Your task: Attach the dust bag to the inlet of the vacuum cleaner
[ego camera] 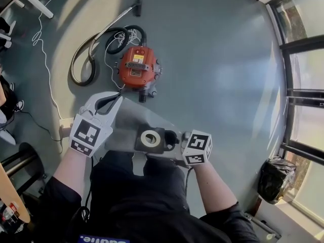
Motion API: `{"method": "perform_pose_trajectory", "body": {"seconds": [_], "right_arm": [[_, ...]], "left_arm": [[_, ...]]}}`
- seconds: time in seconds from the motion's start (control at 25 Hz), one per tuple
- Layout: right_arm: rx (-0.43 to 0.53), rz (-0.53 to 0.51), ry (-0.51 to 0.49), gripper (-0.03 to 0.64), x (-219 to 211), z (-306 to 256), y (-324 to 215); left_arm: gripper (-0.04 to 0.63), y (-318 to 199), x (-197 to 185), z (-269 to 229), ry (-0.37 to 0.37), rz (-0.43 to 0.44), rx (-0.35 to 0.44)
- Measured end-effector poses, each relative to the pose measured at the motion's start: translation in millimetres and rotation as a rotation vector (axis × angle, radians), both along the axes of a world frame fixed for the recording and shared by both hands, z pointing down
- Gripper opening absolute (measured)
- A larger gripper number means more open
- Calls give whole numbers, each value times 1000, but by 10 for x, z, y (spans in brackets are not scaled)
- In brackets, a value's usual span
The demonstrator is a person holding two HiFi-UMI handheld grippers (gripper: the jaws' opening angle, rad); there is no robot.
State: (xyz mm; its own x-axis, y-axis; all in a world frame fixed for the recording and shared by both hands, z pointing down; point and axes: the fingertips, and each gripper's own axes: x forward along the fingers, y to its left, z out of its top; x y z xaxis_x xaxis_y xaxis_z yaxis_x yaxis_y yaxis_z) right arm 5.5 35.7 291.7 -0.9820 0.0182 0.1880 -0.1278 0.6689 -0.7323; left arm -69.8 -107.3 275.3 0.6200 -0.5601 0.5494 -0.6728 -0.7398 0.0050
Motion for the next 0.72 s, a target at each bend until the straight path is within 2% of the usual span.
{"method": "perform_pose_trajectory", "body": {"seconds": [0.44, 0.72], "right_arm": [[-44, -37, -24, 311, -142, 611, 100], [-79, -47, -56, 311, -174, 1080, 8]], "left_arm": [[17, -77, 27, 630, -5, 28, 21], [17, -211, 52, 1165, -33, 43, 45]]}}
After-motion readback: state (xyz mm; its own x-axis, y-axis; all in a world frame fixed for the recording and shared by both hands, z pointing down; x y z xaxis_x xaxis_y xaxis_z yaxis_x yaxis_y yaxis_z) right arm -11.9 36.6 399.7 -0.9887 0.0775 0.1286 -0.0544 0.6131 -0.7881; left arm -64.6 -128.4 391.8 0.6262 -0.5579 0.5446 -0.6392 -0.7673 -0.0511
